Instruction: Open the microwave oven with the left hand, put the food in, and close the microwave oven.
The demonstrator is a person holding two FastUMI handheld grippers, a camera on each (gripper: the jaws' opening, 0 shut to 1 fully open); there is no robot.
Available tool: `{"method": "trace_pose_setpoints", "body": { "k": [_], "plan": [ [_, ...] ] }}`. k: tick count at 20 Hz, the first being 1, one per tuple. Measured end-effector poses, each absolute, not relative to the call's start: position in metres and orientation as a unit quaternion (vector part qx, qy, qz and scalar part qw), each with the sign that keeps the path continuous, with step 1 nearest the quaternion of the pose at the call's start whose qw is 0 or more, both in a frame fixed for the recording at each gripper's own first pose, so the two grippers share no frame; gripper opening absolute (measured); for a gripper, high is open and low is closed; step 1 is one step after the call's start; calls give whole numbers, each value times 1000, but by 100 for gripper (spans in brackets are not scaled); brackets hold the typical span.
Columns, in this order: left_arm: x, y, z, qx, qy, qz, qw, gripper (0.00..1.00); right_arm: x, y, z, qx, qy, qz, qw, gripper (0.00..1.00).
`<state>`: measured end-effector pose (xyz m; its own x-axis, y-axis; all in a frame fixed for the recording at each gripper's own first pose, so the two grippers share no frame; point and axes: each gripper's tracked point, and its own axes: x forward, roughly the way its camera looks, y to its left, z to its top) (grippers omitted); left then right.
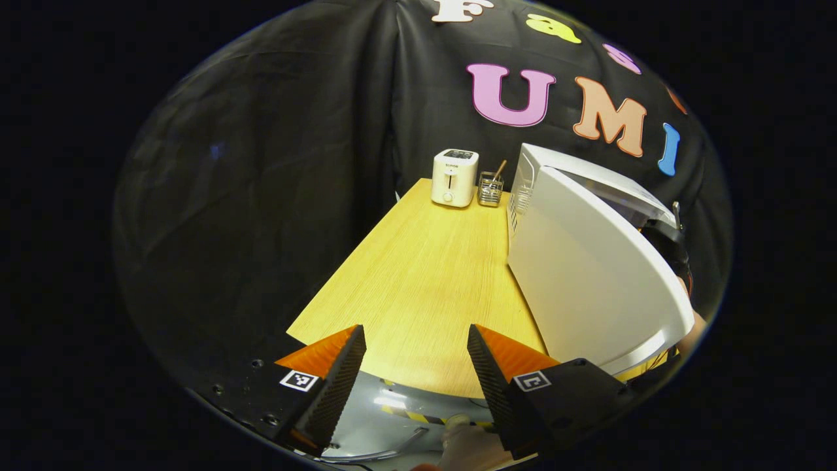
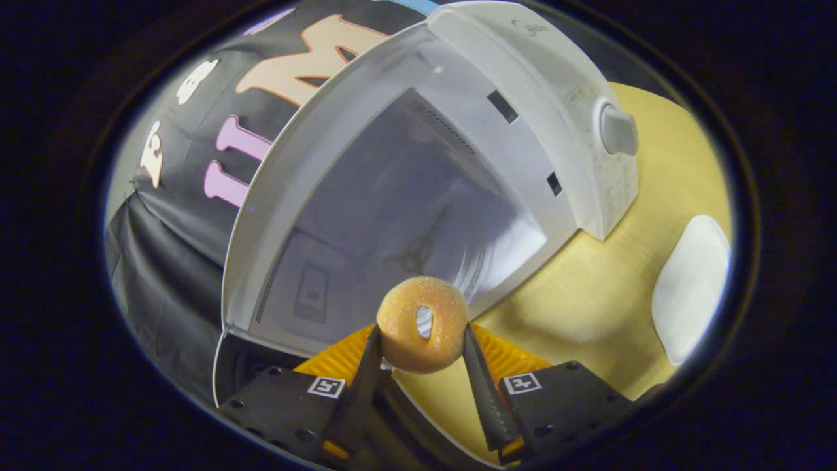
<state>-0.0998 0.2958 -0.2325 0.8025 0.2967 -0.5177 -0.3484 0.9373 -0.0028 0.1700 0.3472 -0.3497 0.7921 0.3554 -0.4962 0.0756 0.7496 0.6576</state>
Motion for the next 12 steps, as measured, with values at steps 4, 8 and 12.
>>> {"method": "trace_pose_setpoints", "body": {
  "k": [4,8,12],
  "plan": [
    [-100,295,-235,-52,275,166,945,93,190,358,-351,364,294,73,881,65],
    [-100,295,-238,-44,287,163,943,93,207,364,-347,371,269,71,886,66],
    [-98,294,-239,-36,296,157,942,93,221,368,-345,380,241,68,890,65]
  ]
}}
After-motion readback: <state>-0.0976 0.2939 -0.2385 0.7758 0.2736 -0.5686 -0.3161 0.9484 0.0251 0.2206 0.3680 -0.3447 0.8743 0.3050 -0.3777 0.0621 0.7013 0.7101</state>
